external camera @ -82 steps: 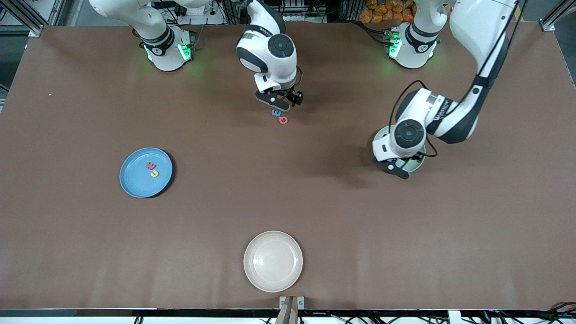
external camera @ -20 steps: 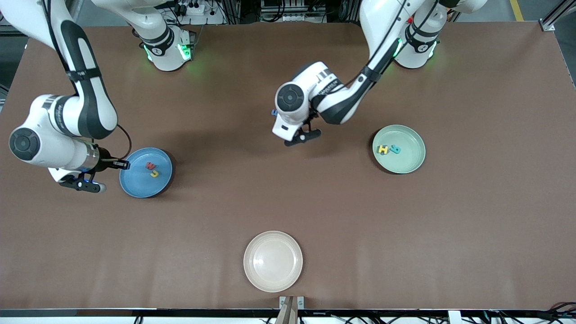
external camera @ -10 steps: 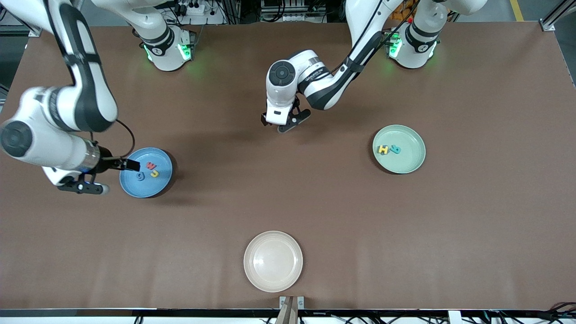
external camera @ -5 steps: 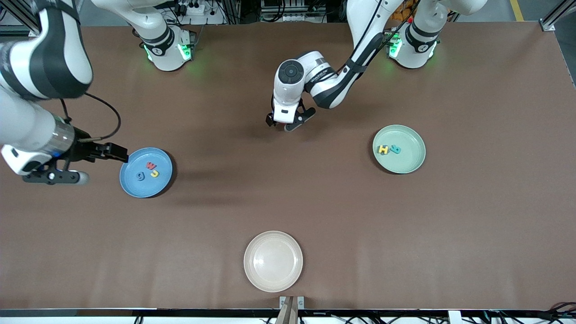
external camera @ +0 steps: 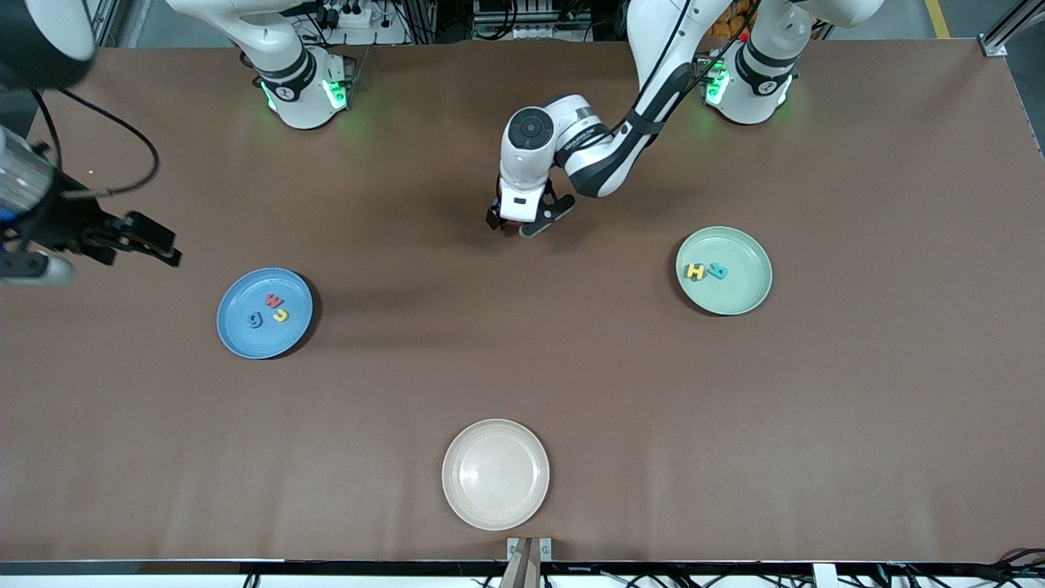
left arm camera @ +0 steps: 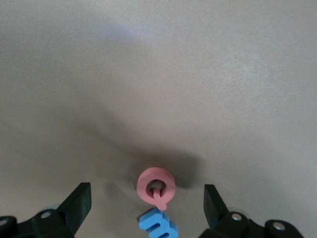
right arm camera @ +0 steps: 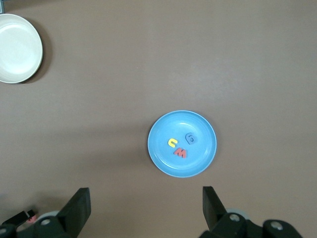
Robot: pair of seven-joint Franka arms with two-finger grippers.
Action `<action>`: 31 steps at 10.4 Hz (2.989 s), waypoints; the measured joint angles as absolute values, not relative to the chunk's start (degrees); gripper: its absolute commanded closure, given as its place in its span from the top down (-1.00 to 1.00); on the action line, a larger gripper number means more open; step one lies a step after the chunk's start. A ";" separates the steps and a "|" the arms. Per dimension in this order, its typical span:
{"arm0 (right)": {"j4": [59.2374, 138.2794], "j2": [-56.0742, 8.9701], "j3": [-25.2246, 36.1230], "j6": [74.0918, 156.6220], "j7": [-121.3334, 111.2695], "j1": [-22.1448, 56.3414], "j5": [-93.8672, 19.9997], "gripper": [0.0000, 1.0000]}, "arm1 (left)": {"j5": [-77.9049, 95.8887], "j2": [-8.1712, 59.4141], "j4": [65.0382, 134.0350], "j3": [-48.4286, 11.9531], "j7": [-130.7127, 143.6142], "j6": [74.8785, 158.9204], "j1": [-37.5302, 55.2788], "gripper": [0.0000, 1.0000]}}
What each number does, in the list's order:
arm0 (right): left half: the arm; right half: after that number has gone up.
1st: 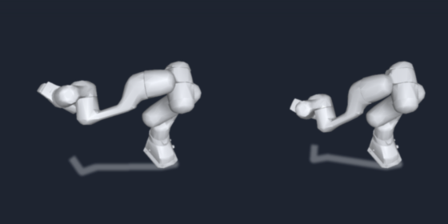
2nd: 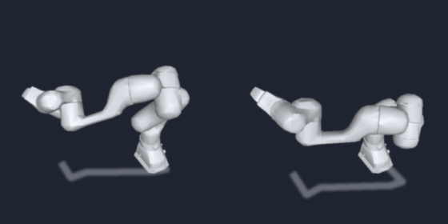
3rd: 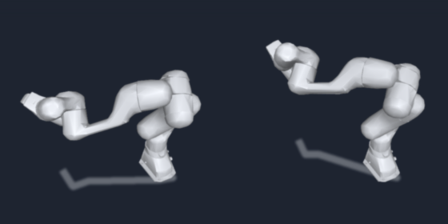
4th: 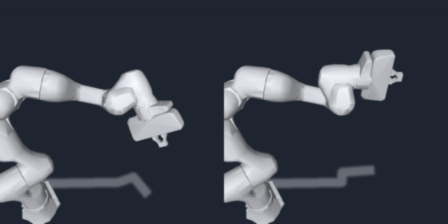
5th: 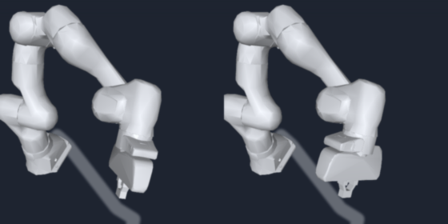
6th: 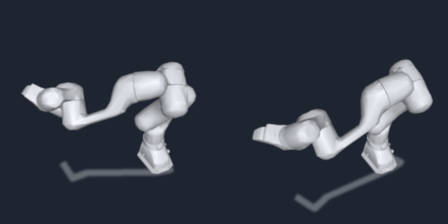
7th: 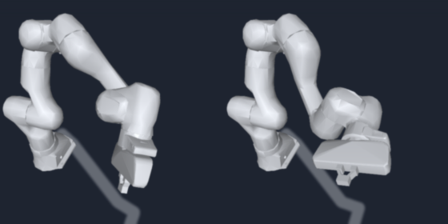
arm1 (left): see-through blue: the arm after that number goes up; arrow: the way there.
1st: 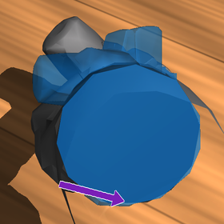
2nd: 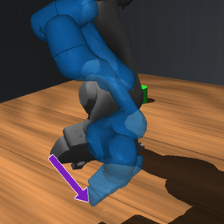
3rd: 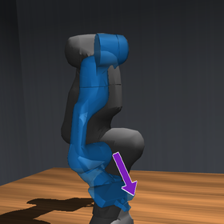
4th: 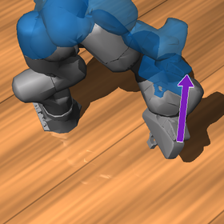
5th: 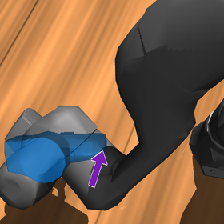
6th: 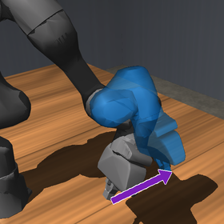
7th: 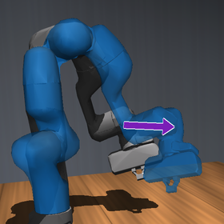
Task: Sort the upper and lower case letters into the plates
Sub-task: 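Release the 6 on the blue plate while the left gripper lowers, then grasp the pink Q with the left gripper while the right gripper returns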
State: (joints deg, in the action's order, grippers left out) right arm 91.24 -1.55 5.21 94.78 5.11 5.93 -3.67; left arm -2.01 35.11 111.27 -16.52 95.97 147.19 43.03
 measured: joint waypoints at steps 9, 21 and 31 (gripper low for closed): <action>91.28 0.88 2.17 92.38 4.85 3.74 -3.39 1.00 | -5.18 37.38 111.35 -15.52 98.29 150.22 44.50 0.91; 91.25 0.92 -5.12 90.06 4.39 2.70 -0.75 1.00 | -5.63 36.89 109.71 -15.43 101.22 149.62 45.21 -0.69; 92.85 0.86 -7.70 90.61 4.05 2.72 -0.78 1.00 | -6.01 33.86 105.66 -14.44 82.79 132.41 36.78 -0.80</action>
State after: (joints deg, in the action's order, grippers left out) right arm 92.85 0.86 -7.70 90.61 4.05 2.72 -0.78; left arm -6.01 33.86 105.66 -14.44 82.79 132.41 36.78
